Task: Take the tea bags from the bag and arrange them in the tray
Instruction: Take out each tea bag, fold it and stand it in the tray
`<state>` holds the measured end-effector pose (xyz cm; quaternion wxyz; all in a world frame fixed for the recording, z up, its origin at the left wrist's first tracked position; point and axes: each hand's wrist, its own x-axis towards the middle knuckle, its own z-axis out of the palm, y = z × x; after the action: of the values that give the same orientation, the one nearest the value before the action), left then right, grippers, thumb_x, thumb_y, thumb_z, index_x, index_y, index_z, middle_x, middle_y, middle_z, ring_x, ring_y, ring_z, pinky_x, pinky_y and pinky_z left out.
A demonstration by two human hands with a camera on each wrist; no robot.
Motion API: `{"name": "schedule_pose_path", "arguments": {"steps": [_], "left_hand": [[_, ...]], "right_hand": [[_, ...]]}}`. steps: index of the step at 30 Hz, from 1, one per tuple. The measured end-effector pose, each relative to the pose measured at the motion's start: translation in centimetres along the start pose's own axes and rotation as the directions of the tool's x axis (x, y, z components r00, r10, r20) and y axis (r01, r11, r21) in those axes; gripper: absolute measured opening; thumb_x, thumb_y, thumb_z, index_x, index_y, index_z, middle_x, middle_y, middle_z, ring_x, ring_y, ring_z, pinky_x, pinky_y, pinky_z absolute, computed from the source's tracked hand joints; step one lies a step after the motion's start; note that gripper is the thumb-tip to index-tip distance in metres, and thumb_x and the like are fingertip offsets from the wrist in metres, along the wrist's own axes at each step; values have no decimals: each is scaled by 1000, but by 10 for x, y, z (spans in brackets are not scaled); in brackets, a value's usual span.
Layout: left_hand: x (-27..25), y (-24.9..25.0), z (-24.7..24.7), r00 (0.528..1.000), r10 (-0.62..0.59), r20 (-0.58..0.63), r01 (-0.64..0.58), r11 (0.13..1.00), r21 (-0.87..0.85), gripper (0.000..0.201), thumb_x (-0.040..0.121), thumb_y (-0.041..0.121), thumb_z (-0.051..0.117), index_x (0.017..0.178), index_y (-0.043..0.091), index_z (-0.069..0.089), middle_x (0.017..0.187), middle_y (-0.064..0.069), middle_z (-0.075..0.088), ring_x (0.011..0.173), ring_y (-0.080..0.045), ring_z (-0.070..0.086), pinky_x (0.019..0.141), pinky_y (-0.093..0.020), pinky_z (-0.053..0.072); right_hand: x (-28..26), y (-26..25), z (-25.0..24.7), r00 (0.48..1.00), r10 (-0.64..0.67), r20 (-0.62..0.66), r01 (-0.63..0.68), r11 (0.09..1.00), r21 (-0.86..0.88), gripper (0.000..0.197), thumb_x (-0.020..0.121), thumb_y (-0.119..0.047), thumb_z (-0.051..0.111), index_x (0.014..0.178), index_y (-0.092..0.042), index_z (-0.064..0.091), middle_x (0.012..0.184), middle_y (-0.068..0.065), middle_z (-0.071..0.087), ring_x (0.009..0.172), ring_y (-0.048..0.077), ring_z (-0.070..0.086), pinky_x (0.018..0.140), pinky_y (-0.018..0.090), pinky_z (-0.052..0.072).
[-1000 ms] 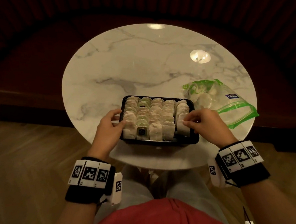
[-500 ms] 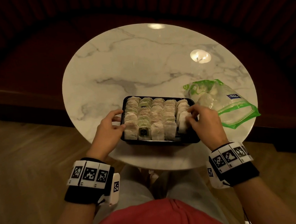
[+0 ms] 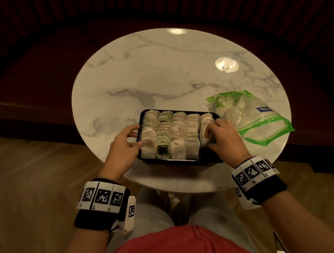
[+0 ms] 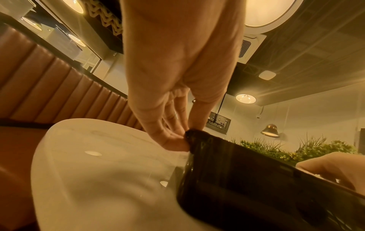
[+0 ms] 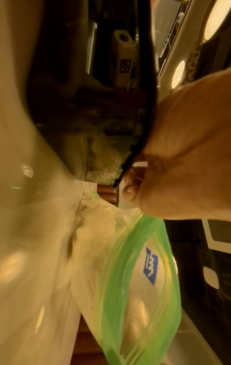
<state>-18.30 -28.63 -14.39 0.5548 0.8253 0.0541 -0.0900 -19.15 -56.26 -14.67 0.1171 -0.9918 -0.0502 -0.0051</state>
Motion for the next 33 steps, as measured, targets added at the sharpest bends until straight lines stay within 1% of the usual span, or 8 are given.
{"name": "schedule_pose_path", "arguments": {"steps": [5, 8, 11, 15, 19, 24, 27, 33], "left_hand": [[-1, 1, 1, 1000, -12, 5, 12, 1000, 2, 43, 93, 10, 63, 133, 20, 54, 111, -5, 59, 83, -16, 62, 81, -35, 54], [-1, 3, -1, 999, -5, -37, 6, 999, 40, 38, 96, 16, 59, 133, 19, 55, 111, -3, 58, 85, -8, 59, 77, -27, 49], [0, 10, 0, 990, 75, -119, -59, 989, 132, 34, 96, 18, 59, 129, 17, 58, 120, -5, 59, 103, -18, 58, 88, -30, 45], [-6, 39, 19, 966, 241, -97, -223, 960, 170, 16, 94, 14, 59, 109, 16, 64, 115, -5, 60, 101, -13, 55, 92, -30, 45], [-11, 68, 54, 935, 346, 75, -354, 917, 182, 8, 94, 15, 61, 99, 16, 67, 106, 2, 59, 100, -12, 55, 90, -29, 45], [-19, 92, 117, 801, 476, 362, -560, 811, 171, 14, 93, 18, 63, 100, 10, 72, 110, -5, 58, 108, -19, 53, 97, -29, 39], [-15, 101, 152, 733, 431, 526, -607, 764, 219, 25, 93, 21, 63, 116, 16, 70, 138, -14, 48, 131, -25, 42, 111, -33, 30], [0, 112, 178, 786, 436, 438, -595, 726, 345, 33, 97, 11, 53, 128, 3, 60, 135, -13, 56, 124, -29, 51, 103, -32, 34]], "right_hand": [[-5, -2, -6, 996, -26, -85, 42, 980, 193, 20, 75, -11, 78, 88, -11, 63, 88, -7, 48, 86, 15, 46, 70, 20, 29], [-20, -1, -25, 996, -17, -83, 44, 940, 339, 13, 80, -20, 77, 82, -16, 65, 76, -6, 58, 66, 3, 49, 62, 12, 36], [-40, 9, -45, 994, 97, -40, -63, 856, 513, 16, 88, -34, 70, 78, -21, 69, 68, -2, 65, 61, 7, 55, 59, 19, 42], [-57, 38, -55, 943, 318, -96, -202, 777, 596, 25, 94, -31, 62, 75, -17, 70, 73, 1, 68, 72, 12, 61, 70, 31, 46], [-54, 67, -52, 899, 418, -131, -302, 807, 507, 14, 93, -15, 60, 94, -10, 73, 96, 5, 71, 90, 20, 62, 84, 35, 49], [-30, 78, -40, 936, 347, -55, -288, 848, 444, 40, 89, -23, 69, 124, -6, 60, 123, 10, 60, 111, 23, 58, 89, 34, 49], [-23, 74, -42, 979, 202, -31, -152, 822, 549, 48, 84, -21, 75, 128, -14, 59, 126, 3, 55, 105, 15, 59, 79, 13, 50], [-6, 86, -41, 946, 311, 95, -323, 866, 381, 37, 94, -14, 60, 129, -2, 53, 127, 17, 58, 116, 28, 59, 88, 36, 48]]}}
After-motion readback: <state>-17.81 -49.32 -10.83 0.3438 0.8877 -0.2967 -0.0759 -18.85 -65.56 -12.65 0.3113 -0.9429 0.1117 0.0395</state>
